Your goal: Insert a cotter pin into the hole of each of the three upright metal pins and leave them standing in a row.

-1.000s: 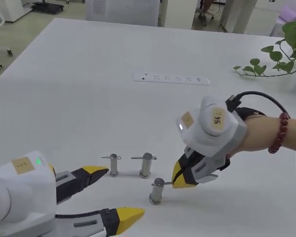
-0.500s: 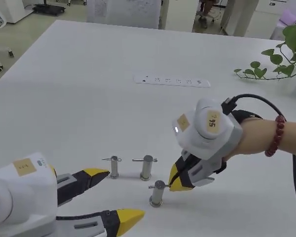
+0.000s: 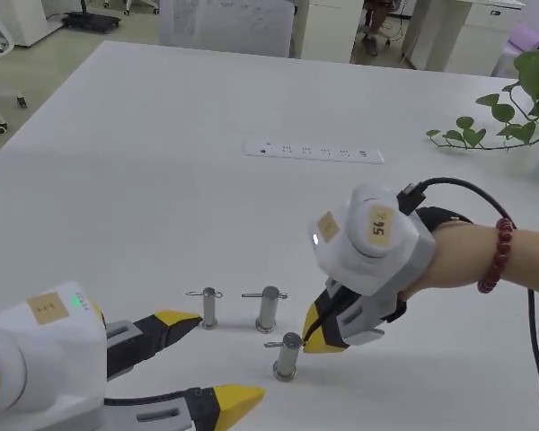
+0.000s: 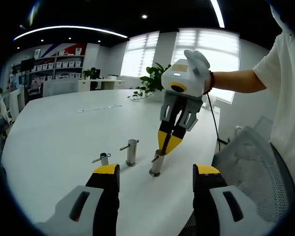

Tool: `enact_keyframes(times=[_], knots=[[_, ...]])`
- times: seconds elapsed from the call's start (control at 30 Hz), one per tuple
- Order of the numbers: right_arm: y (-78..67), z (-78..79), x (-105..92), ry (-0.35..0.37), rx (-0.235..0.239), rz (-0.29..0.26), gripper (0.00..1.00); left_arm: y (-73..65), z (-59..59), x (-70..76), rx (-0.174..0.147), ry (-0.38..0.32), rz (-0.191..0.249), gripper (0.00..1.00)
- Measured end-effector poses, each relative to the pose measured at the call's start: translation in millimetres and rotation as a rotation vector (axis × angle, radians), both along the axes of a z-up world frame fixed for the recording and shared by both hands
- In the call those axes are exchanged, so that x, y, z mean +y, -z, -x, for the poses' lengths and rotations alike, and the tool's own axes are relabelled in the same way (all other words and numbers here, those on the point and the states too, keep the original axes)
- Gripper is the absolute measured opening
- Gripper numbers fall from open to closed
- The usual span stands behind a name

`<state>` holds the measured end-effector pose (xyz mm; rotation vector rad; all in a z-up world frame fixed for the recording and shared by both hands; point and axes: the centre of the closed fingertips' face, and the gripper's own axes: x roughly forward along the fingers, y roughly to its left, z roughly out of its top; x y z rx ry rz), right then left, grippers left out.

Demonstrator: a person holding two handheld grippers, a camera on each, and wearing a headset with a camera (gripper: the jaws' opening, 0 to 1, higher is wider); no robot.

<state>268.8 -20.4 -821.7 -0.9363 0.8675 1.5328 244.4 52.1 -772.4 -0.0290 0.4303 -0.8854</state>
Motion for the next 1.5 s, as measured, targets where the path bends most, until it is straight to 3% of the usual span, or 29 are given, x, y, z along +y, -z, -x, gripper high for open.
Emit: enact_keyframes(times=[0.4, 1.5], knots=[[-2.9, -0.5, -7.3, 0.037, 0.015, -0.019, 0.1, -0.3, 0.9, -1.6, -0.005, 0.006, -0.006, 0.59], [-3.8, -1.5, 0.5, 0.059, 0.011, -0.052, 0.05, -0.8, -1.5, -0.1, -0.005, -0.004, -0.001, 0.59]])
